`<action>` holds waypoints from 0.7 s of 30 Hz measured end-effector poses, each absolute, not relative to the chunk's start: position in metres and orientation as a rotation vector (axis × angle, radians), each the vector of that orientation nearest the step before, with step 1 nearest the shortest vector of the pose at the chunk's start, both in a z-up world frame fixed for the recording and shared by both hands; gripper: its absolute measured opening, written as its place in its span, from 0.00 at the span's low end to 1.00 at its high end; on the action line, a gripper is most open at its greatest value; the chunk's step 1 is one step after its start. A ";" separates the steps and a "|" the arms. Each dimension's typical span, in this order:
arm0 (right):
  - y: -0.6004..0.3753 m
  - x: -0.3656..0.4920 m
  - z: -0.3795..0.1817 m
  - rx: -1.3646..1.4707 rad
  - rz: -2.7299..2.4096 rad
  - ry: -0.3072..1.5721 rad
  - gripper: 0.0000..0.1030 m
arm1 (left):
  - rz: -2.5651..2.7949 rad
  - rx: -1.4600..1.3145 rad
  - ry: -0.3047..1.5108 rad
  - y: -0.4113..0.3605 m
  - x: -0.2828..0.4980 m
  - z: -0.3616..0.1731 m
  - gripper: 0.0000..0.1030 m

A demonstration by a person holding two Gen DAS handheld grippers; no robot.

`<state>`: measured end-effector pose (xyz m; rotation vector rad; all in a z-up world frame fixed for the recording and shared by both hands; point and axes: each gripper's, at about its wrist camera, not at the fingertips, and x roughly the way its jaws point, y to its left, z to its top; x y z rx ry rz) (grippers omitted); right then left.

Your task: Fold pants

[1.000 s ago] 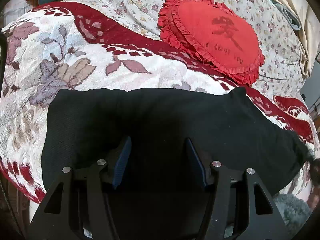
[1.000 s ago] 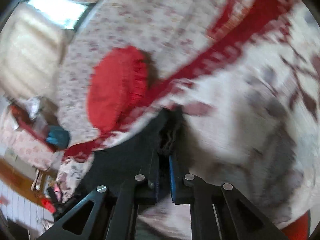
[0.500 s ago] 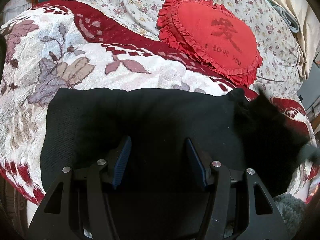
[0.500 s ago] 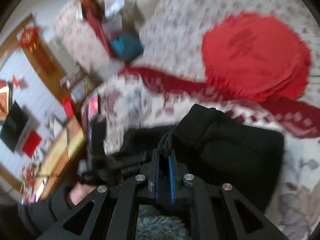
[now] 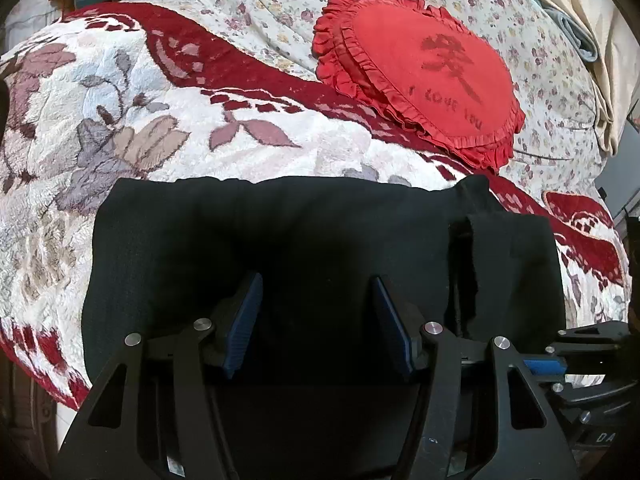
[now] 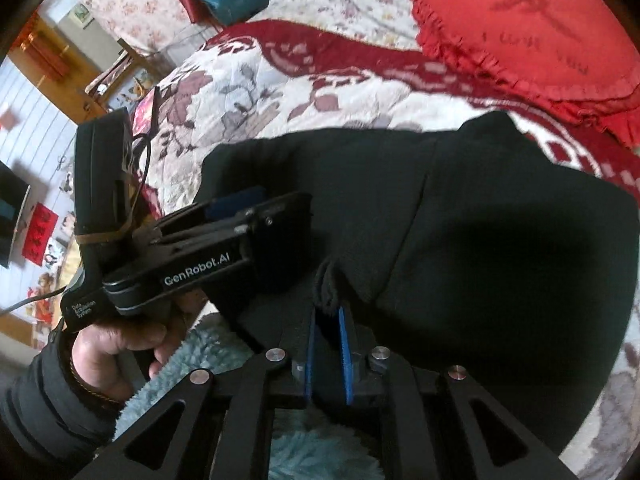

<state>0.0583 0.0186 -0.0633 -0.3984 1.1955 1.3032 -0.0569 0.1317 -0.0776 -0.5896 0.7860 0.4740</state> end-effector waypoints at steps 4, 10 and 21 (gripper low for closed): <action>0.016 0.059 -0.063 -0.354 1.357 1.226 0.28 | 0.434 -0.573 0.791 0.127 -0.052 -0.077 0.74; 0.003 0.045 -0.051 -0.316 1.477 1.181 0.37 | 0.425 -0.528 0.795 0.127 -0.051 -0.076 0.75; -0.090 0.100 -0.010 0.184 1.377 1.032 0.37 | 0.438 -0.565 0.655 0.138 -0.091 -0.041 0.75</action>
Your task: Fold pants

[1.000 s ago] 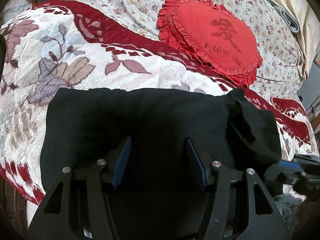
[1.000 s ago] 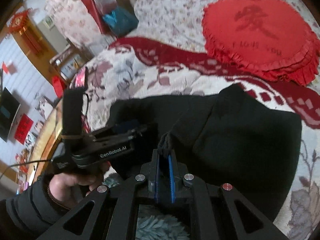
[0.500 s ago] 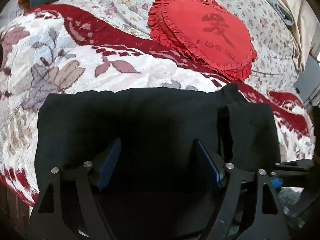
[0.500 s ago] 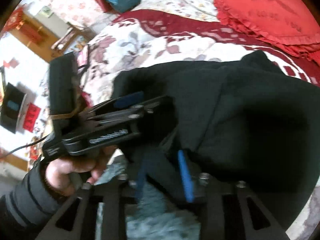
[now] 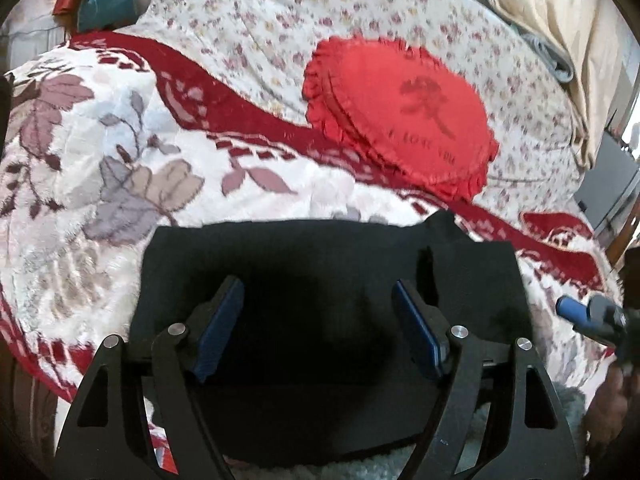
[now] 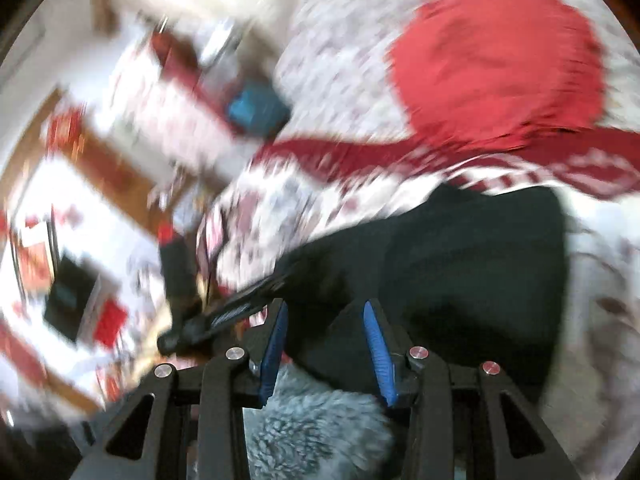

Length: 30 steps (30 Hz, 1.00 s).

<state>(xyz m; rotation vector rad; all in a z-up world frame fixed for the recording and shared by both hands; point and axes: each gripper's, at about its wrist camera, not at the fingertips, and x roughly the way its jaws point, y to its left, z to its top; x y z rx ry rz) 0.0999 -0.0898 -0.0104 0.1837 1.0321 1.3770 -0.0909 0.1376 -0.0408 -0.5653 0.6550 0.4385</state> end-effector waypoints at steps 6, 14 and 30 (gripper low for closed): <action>-0.150 0.128 0.017 0.038 1.199 0.838 0.37 | 0.322 -0.493 0.635 0.131 -0.094 -0.033 0.75; -0.146 0.113 -0.008 -0.347 1.244 0.790 0.21 | 0.021 -0.319 0.677 0.091 -0.060 -0.027 0.46; -0.104 0.140 -0.056 -0.391 1.304 1.027 0.18 | -0.182 -0.243 0.832 0.059 -0.010 -0.035 0.11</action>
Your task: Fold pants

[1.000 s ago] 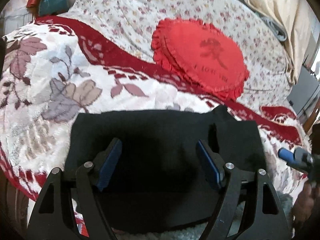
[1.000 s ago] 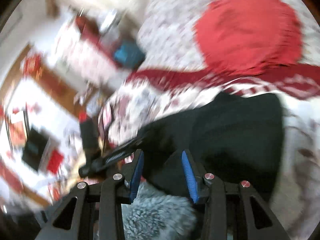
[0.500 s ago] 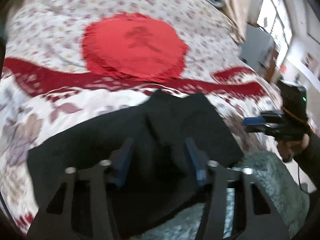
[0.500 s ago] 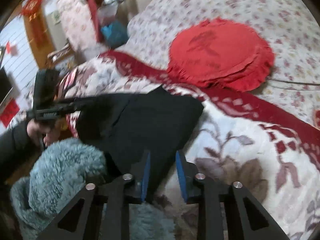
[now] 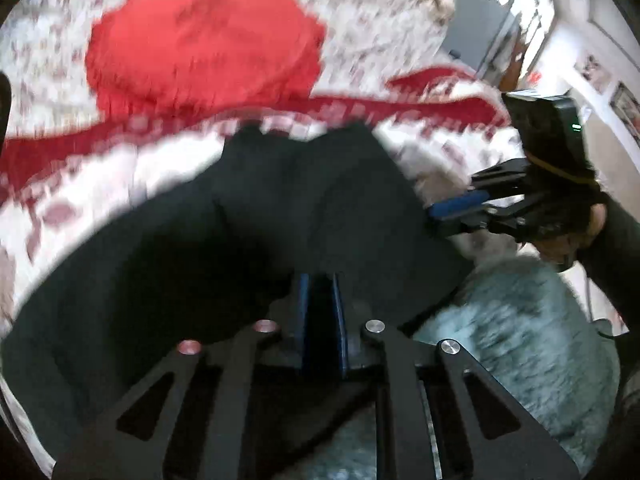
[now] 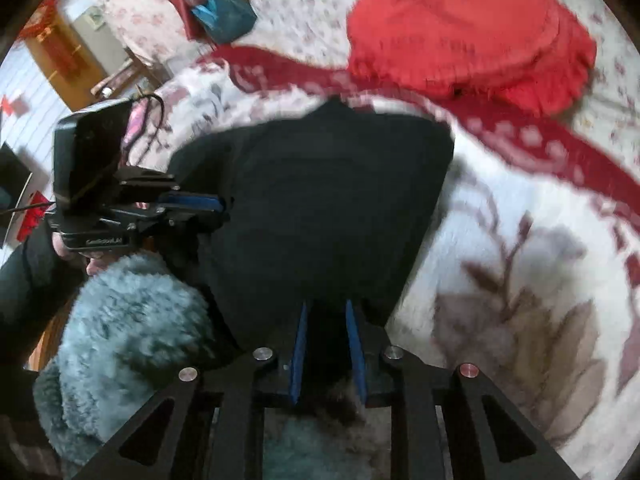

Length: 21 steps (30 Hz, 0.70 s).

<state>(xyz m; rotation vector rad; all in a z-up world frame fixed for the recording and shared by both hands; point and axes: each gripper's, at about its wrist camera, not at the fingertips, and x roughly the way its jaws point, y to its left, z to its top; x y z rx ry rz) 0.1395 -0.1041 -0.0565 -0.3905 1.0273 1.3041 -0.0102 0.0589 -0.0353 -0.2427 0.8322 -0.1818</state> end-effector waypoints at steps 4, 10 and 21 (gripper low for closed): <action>-0.097 0.156 -0.023 -0.304 1.273 0.883 0.18 | -0.141 -0.279 0.708 0.058 0.009 -0.002 0.12; -0.046 0.188 -0.045 -0.304 1.142 0.929 0.18 | 0.092 -0.401 0.920 0.079 0.057 -0.053 0.15; -0.031 0.190 -0.055 -0.334 1.041 1.056 0.20 | 0.105 -0.439 0.918 0.086 0.046 -0.044 0.17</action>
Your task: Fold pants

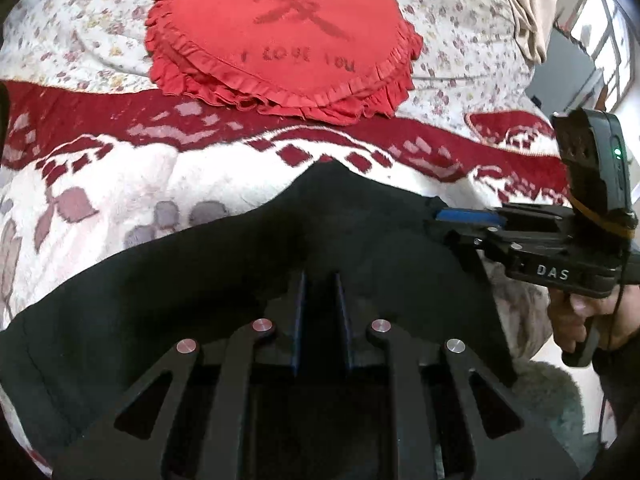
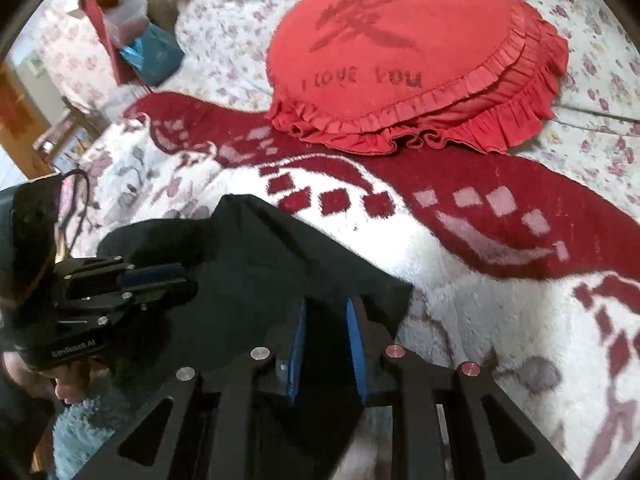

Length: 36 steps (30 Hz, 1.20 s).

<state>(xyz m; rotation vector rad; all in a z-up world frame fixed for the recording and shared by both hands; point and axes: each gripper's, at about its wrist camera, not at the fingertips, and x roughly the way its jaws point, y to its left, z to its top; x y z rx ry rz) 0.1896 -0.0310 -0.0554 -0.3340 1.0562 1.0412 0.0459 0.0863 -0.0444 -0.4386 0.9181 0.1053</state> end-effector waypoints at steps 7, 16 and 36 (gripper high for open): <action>-0.063 0.149 -0.001 -0.066 1.118 1.007 0.22 | 0.210 -0.653 0.663 0.126 -0.043 -0.015 0.60; -0.116 0.141 -0.034 0.284 0.957 1.065 0.22 | 0.354 -1.244 0.322 0.182 -0.239 -0.080 0.61; -0.106 0.137 -0.038 0.194 0.960 1.106 0.22 | 0.233 -1.773 0.090 0.193 -0.245 -0.185 0.72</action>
